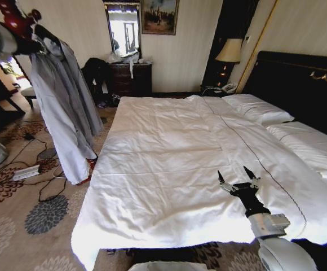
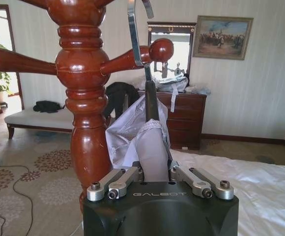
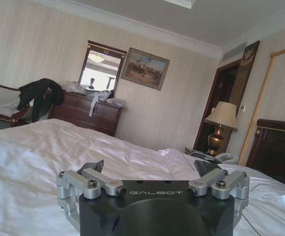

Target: Pick up the clothes from the bed and hang them on the clothes hanger.

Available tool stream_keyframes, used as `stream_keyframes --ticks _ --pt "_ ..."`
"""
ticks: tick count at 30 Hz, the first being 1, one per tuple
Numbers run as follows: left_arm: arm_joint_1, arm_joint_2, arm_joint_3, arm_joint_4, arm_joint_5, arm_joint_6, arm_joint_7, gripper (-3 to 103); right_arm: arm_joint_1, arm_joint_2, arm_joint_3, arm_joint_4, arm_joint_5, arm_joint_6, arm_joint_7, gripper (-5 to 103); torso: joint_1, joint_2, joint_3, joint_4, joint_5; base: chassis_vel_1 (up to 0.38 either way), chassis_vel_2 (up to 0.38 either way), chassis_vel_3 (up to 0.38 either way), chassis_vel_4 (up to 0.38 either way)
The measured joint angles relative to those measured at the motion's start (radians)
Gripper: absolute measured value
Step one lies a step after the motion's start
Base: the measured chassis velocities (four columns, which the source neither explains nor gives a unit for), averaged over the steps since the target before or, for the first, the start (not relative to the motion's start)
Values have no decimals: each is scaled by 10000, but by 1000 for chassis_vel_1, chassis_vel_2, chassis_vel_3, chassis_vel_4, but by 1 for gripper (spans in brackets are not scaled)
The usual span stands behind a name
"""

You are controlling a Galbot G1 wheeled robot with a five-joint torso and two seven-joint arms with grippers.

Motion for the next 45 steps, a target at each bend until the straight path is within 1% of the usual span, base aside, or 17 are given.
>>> stream_keyframes --ticks 5,8,13,18,22,28,32,36,45 --pt "190 198 -136 227 14 0 21 18 0 0 0 0 0 0 0 100 0 0 0 -5 3 0 0 0 0" --pt "353 369 -250 383 20 3 27 18 0 0 0 0 0 0 0 100 0 0 0 -1 2 0 0 0 0" --pt "561 451 -378 454 37 4 -20 18 0 0 0 0 0 0 0 100 0 0 0 -6 3 0 0 0 0" --pt "705 483 -443 654 93 2 -45 18 0 0 -1 0 0 0 0 100 0 0 0 1 0 0 0 0 0" --pt "790 490 -487 657 111 -1 -46 18 0 0 0 0 0 0 0 100 0 0 0 -5 2 0 0 0 0" --pt "954 528 -602 726 124 -35 -52 18 0 0 0 0 0 0 0 100 0 0 -1 1 3 0 0 0 0" --pt "1178 526 -789 714 207 -97 -73 18 0 0 0 0 0 0 0 100 0 0 0 -6 2 0 0 0 0" --pt "1183 496 -753 777 299 -84 -32 18 0 0 0 0 0 0 0 100 -1 0 -1 0 2 0 0 0 0" --pt "1201 470 -606 723 445 -43 40 18 0 0 0 0 0 0 0 100 -1 0 0 -4 3 0 0 0 0"
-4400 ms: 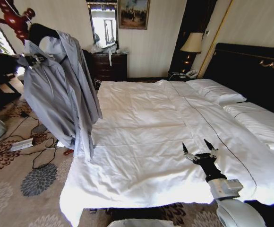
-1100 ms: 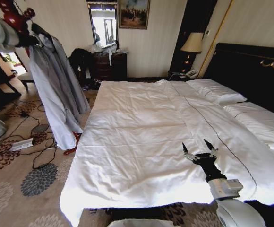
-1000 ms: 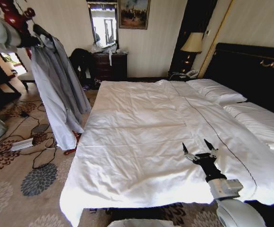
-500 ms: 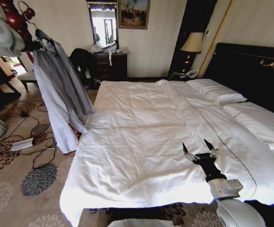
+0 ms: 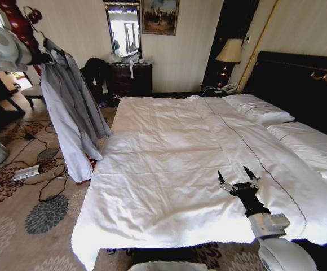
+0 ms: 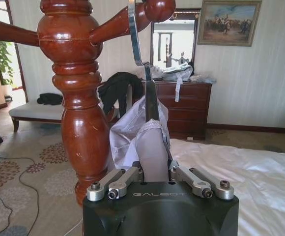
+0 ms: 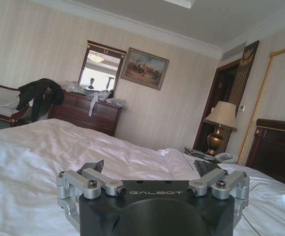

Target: Pick up the clothes from the bed and hang them on the clothes hanger.

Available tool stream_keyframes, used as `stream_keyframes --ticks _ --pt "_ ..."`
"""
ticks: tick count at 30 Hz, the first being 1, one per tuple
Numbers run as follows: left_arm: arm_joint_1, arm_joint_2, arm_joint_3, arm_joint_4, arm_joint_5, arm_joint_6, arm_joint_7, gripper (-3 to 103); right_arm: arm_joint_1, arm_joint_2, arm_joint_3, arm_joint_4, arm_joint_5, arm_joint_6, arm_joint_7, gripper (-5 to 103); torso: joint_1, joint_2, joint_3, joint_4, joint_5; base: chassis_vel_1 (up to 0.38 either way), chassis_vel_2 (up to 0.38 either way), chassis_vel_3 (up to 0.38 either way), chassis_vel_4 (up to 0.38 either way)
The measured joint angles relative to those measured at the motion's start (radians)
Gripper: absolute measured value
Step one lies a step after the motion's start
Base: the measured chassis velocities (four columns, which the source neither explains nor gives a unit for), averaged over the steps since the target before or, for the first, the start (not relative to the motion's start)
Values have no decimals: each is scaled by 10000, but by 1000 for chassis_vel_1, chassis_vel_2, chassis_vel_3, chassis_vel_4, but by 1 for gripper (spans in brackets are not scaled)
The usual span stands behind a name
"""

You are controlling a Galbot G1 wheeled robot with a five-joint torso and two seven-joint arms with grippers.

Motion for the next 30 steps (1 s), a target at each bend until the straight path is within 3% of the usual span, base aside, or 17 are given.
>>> stream_keyframes --ticks 13,16,18,21,24,30 --pt "-7 -98 16 -207 16 237 -263 15 0 0 0 0 0 0 0 100 0 0 0 1 0 0 0 0 0" --pt "-107 -88 -64 -254 -98 438 -332 28 0 0 0 0 0 0 0 100 0 0 0 6 -2 0 0 0 0" --pt "-138 -68 -89 -254 -108 461 -346 28 0 0 0 0 0 1 0 100 0 0 -1 4 0 0 0 0 0" --pt "-211 -87 -90 -362 -76 464 -371 44 0 0 0 0 0 0 0 100 0 0 0 1 -1 0 0 0 0" --pt "-296 -122 -66 -463 -8 465 -441 50 0 0 0 0 0 0 0 100 0 0 0 1 -1 0 0 0 0" --pt "-745 -391 264 -949 36 578 -518 77 0 0 0 0 0 0 0 100 0 -1 0 0 0 0 0 0 0"
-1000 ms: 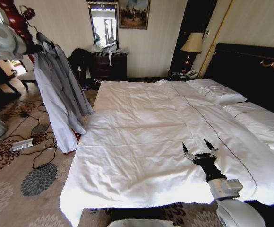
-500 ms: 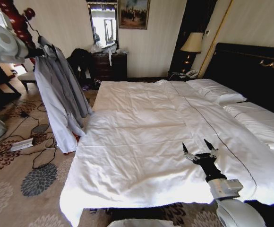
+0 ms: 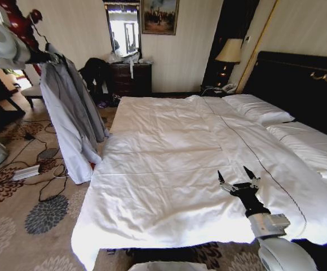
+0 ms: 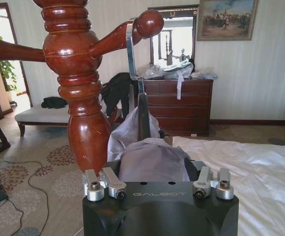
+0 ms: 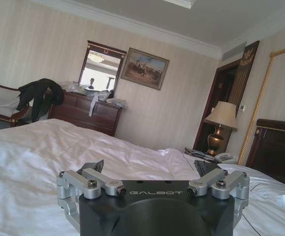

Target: Pick up the clothes from the bed and hang them on the clothes hanger.

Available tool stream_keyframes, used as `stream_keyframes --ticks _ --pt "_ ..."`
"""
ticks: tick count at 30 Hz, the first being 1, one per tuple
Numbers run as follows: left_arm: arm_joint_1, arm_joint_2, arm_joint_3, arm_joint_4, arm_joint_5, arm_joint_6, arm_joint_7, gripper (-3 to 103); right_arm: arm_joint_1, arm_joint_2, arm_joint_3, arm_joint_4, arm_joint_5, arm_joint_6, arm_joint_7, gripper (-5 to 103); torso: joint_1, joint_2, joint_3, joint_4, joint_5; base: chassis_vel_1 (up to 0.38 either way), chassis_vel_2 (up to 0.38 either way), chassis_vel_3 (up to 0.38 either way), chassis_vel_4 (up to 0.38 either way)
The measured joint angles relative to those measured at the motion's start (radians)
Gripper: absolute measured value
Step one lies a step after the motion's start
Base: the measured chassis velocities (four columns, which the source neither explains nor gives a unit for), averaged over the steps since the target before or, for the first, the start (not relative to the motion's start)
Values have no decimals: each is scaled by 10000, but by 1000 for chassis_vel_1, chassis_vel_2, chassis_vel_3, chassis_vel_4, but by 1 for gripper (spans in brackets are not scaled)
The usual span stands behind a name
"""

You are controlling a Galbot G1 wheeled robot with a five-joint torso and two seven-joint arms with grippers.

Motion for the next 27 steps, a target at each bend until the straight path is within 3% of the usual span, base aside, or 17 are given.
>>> stream_keyframes --ticks 3,6,13,20,27 --pt "-152 -168 122 -233 13 14 -14 83 0 0 0 0 0 0 0 100 0 0 0 2 -1 0 0 0 0" --pt "-564 -573 483 -797 102 126 -130 97 0 0 0 0 0 0 0 100 0 1 0 1 0 0 0 0 0" --pt "-1727 -1346 1548 -1692 221 6 3 100 0 0 0 0 0 0 0 100 0 1 0 4 -2 0 0 0 0" --pt "-3977 -2552 3290 -2981 318 -152 80 100 0 -1 0 -1 0 0 0 100 -1 1 -1 7 -1 0 0 0 0" --pt "-4509 -3546 3507 -4027 625 -348 48 100 0 0 0 -1 0 0 0 100 0 0 0 -1 -1 0 0 0 0"
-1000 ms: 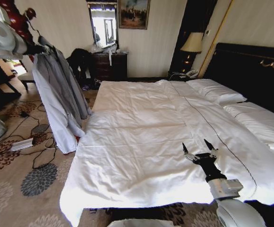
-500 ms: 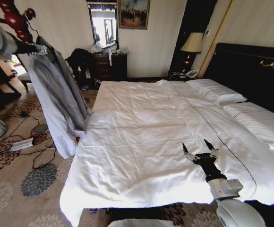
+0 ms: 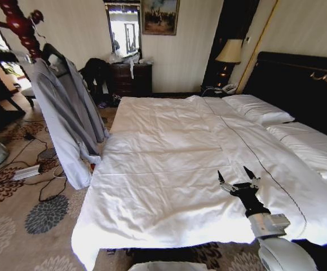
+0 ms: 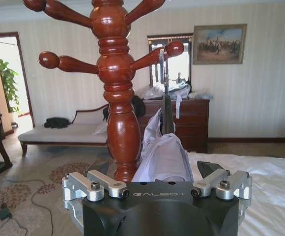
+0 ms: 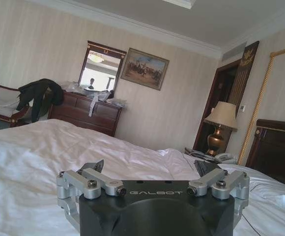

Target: Pick up the clothes from the bed and hang them on the clothes hanger.

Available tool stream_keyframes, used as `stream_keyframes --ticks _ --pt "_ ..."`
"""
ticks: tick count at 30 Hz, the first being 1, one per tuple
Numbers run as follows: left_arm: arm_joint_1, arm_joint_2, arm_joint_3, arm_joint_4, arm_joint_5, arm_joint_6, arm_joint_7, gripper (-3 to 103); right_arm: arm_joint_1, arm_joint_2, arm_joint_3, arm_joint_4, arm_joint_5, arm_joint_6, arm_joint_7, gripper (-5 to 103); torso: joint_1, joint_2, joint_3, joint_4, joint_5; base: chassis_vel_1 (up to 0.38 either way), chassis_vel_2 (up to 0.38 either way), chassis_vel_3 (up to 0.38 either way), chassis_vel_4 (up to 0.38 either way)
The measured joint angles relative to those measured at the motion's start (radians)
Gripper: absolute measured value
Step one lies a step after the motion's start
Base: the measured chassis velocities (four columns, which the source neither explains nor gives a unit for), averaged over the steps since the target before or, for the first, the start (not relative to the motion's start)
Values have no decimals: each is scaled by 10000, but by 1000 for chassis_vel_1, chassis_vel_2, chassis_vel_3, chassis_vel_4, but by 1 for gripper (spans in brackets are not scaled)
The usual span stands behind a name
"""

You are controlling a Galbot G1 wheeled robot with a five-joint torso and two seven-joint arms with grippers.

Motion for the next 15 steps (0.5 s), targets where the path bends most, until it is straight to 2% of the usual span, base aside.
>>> stream_keyframes --ticks 2,6,9,10,12,13,15 --pt "-140 -545 19 -577 508 -157 103 100 0 -1 0 0 0 0 0 100 0 1 0 4 0 0 0 0 0" --pt "-248 -1040 13 -1341 602 -391 134 100 0 0 -1 0 0 0 0 100 0 1 0 3 -1 0 0 0 0" --pt "-290 -1744 7 -2236 1017 -703 495 100 0 0 0 0 1 0 0 100 0 0 0 -1 5 0 0 0 0" --pt "-290 -1744 7 -2236 1017 -703 495 100 0 0 0 0 1 0 0 100 0 0 0 -1 5 0 0 0 0" --pt "-236 -2546 118 -2958 1605 -1015 756 100 0 -1 0 0 0 0 0 100 0 1 0 5 -2 0 0 0 0" --pt "-236 -2546 118 -2958 1605 -1015 756 100 0 -1 0 0 0 0 0 100 0 1 0 5 -2 0 0 0 0" --pt "-140 -3252 197 -3543 2108 -1240 951 100 0 0 -1 0 0 0 0 100 0 0 -1 3 0 0 0 0 0"
